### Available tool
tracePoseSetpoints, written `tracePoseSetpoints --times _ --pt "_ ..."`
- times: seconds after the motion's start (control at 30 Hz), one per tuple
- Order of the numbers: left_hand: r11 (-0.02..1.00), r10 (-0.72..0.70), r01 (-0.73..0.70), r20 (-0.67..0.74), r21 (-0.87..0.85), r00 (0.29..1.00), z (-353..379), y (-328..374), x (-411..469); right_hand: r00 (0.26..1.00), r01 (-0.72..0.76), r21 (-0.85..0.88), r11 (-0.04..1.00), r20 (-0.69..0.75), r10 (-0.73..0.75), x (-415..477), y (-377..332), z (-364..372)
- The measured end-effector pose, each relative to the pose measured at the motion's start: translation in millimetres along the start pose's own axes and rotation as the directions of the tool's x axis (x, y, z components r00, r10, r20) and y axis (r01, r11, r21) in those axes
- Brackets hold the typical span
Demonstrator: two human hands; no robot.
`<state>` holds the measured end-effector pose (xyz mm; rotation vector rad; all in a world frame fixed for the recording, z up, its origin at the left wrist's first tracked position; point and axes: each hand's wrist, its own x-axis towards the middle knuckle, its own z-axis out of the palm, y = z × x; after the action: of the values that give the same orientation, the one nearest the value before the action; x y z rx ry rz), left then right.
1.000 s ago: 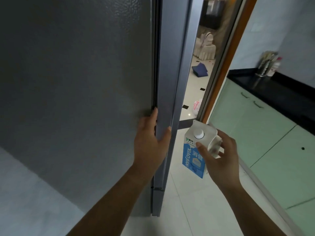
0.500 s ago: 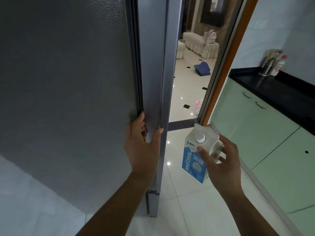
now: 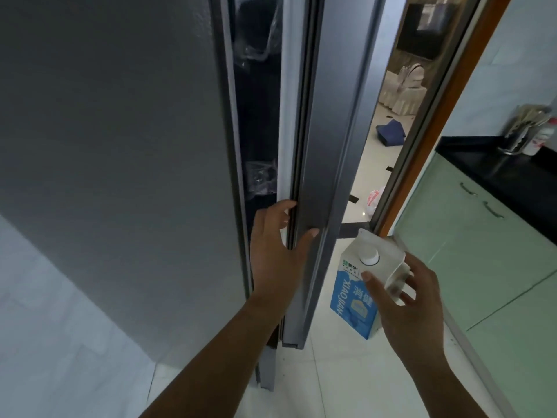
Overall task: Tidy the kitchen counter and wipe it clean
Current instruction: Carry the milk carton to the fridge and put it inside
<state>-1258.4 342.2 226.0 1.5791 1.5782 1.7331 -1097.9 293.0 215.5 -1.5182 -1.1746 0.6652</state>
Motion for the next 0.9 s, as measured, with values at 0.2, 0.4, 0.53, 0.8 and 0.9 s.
tracePoseSetpoints --times 0.2,0.4,0.53,0.8,0.9 --pt "0.988 0.152 -0.152 0.06 -0.002 0.987 32.0 6.3 0.8 0.998 0.021 -0.023 1.0 -0.06 -0.022 6.5 10.7 -34.1" --pt "0.975 0.22 -0.205 0.214 -0.091 0.952 57.9 15.6 -1.0 0.99 0.014 -0.032 0.999 -0.14 -0.018 12.7 25.3 -53.3" --pt "0.936 0.343 -0.347 0.369 -0.059 0.864 64.2 26.1 3.9 0.985 0.033 -0.008 0.999 -0.168 -0.034 19.7 31.2 -65.1" --pt "0.844 0.442 -0.525 0.411 0.112 0.797 92.9 32.5 76.0 0.974 0.099 -0.036 0.994 -0.2 -0.104 41.5 37.0 -83.6" --pt "0.797 0.48 -0.599 0.521 0.076 0.706 123.2 33.0 97.7 0.971 0.096 -0.033 0.995 -0.216 -0.101 59.1 38.6 -90.2"
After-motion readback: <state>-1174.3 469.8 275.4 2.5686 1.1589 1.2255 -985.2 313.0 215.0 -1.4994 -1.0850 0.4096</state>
